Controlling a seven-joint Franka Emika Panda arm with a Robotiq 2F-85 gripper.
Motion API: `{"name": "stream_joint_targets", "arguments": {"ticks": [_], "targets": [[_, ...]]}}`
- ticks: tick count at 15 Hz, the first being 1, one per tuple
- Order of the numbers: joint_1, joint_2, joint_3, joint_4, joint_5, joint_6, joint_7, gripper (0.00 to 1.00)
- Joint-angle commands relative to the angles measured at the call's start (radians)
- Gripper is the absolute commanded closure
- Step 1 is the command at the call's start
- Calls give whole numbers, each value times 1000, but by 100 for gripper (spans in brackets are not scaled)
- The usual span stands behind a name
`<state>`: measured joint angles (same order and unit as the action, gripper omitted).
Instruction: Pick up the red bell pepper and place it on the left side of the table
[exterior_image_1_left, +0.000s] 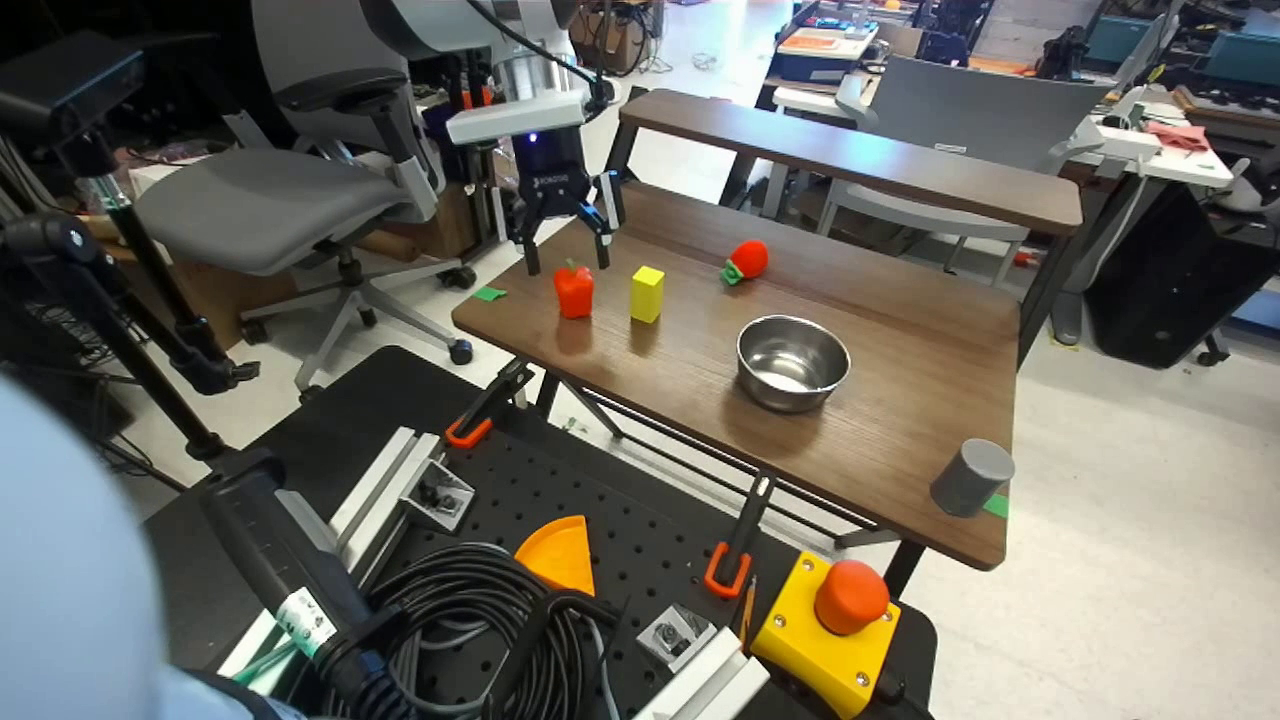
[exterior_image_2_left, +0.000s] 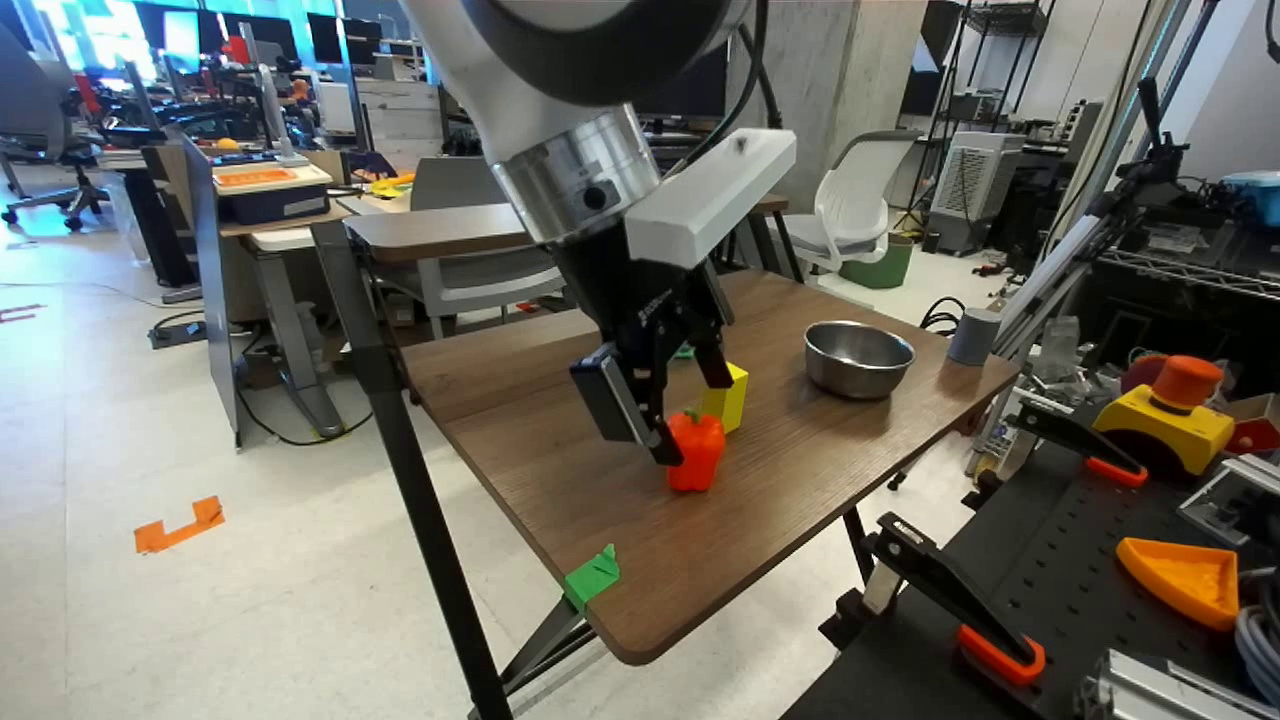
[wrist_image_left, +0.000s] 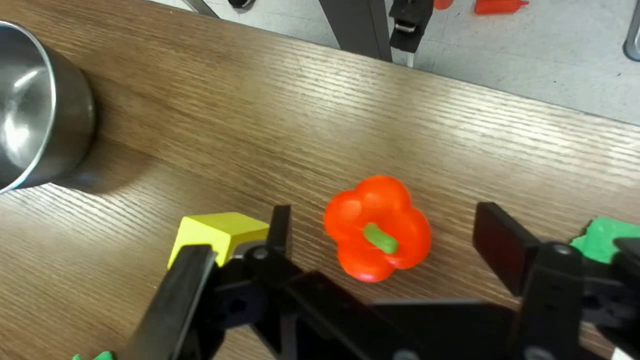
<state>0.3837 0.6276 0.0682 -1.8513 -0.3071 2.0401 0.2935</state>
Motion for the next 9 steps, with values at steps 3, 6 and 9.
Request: {"name": "stream_joint_targets", "arguments": {"ticks": [3,6,9], "targets": [[-97,-310,37,-248,88,-31,-83,0],[-105,-288,32,-212,88,-29,-53,0],[-140,-405,36,-294,113,-32,-57,0]]}}
